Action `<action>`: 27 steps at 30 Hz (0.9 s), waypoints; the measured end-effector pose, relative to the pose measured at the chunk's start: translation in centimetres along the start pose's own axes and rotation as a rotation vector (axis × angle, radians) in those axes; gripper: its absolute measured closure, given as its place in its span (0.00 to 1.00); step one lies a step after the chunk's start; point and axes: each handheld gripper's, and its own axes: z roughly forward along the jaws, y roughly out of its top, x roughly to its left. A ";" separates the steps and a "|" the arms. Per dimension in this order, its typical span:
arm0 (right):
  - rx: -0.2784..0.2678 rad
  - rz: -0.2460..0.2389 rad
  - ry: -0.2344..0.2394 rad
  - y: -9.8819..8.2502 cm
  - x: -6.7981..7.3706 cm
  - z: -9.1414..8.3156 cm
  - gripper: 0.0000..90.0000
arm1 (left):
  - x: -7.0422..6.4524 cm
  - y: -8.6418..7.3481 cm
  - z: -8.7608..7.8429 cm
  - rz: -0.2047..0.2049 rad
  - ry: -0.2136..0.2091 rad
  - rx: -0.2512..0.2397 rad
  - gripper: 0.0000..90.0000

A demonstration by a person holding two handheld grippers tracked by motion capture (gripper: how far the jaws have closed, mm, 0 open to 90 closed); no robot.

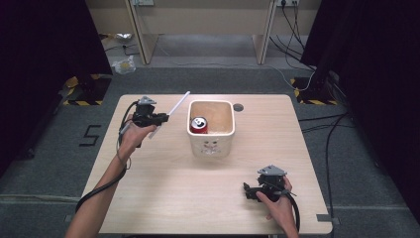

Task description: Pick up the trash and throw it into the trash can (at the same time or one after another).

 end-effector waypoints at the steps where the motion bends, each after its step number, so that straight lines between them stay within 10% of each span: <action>1: 0.000 0.000 0.000 0.0 0.0 0.0 0.00 | -0.1 0.2 -0.2 0.008 0.001 -0.002 0.88; 27: 0.000 0.000 0.000 0.0 0.0 0.0 0.00 | -4.5 4.6 -2.7 0.101 -0.106 -0.060 0.88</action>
